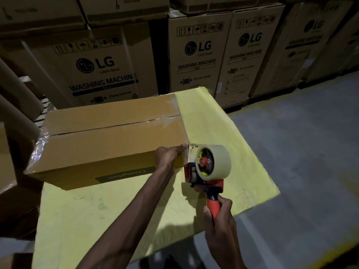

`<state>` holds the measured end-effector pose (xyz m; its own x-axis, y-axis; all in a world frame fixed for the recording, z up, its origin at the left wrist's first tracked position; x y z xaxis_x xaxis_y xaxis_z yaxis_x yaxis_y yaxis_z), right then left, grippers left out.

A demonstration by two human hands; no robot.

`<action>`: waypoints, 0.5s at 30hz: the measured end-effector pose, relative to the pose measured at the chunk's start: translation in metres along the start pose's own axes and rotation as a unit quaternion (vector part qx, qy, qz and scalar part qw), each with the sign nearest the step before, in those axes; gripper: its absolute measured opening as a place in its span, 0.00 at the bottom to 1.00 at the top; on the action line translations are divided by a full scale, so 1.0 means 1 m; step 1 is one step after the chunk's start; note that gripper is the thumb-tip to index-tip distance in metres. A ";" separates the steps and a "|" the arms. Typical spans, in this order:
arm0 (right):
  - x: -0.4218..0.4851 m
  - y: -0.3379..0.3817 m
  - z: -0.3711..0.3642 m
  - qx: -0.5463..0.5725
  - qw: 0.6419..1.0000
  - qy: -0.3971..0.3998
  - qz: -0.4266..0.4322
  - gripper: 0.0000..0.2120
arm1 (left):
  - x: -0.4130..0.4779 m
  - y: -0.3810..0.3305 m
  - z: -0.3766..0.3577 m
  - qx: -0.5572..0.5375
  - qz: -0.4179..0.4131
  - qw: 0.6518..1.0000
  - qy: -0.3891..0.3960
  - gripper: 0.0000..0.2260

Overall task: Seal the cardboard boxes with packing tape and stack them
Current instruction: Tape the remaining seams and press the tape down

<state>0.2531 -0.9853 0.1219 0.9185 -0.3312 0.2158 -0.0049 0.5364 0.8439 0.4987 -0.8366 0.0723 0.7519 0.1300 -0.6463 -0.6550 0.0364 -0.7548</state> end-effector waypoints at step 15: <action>0.013 0.002 -0.002 0.020 0.997 0.056 -0.039 0.08 | -0.030 0.011 -0.030 0.097 0.079 0.977 0.170 0.14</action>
<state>0.2662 -0.9869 0.1254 0.9551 -0.2808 0.0942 0.0549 0.4802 0.8755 0.4715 -0.8694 0.0801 0.6007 -0.1865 -0.7775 -0.7412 0.2346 -0.6289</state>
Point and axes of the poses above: each hand's wrist, its own x-axis towards the middle knuckle, its own z-axis out of the back of the hand, y = z × x, the point moved 9 cm from there along x, towards the middle knuckle, and after that the axes turned 10 degrees about z, right-handed, at the moved point
